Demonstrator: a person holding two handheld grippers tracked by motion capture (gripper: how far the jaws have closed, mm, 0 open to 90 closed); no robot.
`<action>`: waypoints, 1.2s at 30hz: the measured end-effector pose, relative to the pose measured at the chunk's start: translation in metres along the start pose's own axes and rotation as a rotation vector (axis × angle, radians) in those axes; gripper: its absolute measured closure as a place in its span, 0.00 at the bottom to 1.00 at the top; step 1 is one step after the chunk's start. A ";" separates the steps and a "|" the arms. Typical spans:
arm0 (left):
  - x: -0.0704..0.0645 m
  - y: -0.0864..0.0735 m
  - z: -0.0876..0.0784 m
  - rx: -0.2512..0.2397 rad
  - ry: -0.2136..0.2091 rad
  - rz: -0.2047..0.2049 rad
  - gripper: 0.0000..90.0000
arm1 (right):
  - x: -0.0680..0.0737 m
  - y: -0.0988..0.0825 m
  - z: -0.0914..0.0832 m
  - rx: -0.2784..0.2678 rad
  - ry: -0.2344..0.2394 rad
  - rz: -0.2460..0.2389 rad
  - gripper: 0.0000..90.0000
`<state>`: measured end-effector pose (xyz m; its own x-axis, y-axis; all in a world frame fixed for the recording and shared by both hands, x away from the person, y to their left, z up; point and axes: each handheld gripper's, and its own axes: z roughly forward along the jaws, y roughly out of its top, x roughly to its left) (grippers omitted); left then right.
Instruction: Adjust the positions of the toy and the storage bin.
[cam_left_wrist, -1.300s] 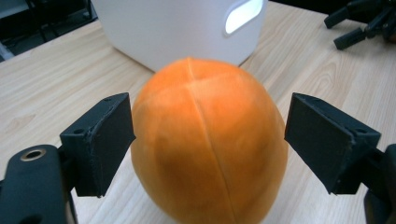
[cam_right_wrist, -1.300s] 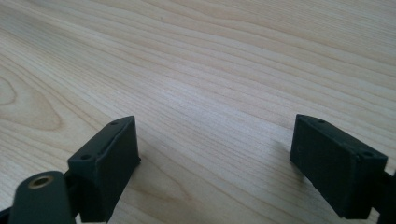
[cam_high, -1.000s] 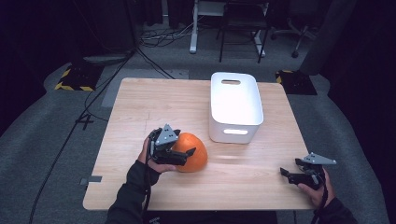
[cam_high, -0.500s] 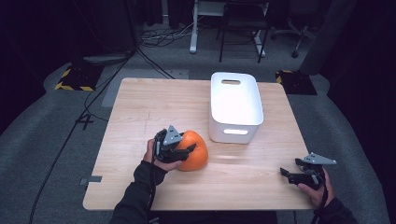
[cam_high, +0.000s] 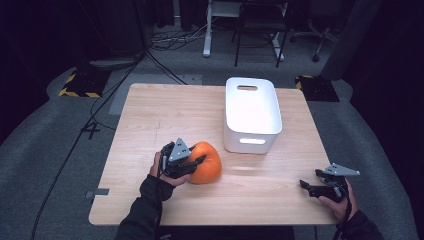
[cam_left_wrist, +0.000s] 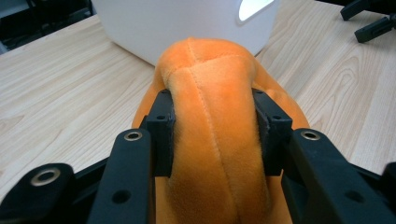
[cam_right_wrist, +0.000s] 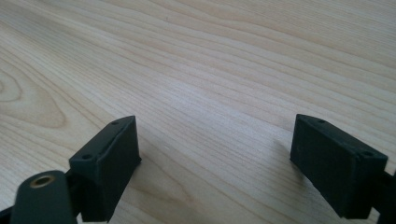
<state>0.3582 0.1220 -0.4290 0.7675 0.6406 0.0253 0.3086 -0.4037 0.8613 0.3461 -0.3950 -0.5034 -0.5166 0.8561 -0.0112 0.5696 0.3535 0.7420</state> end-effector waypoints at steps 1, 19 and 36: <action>0.000 -0.001 0.000 -0.004 -0.006 -0.011 0.66 | 0.000 0.000 0.000 0.000 0.001 -0.001 0.17; -0.003 -0.004 -0.006 0.020 0.000 0.012 0.65 | 0.000 0.002 -0.004 -0.042 0.075 -0.074 0.34; 0.009 -0.009 -0.020 0.015 0.043 -0.005 0.65 | 0.043 0.114 -0.020 -0.230 0.200 -0.325 0.49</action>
<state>0.3514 0.1445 -0.4269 0.7409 0.6703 0.0433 0.3207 -0.4096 0.8540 0.3757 -0.3256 -0.4056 -0.7717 0.6166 -0.1556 0.2119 0.4800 0.8513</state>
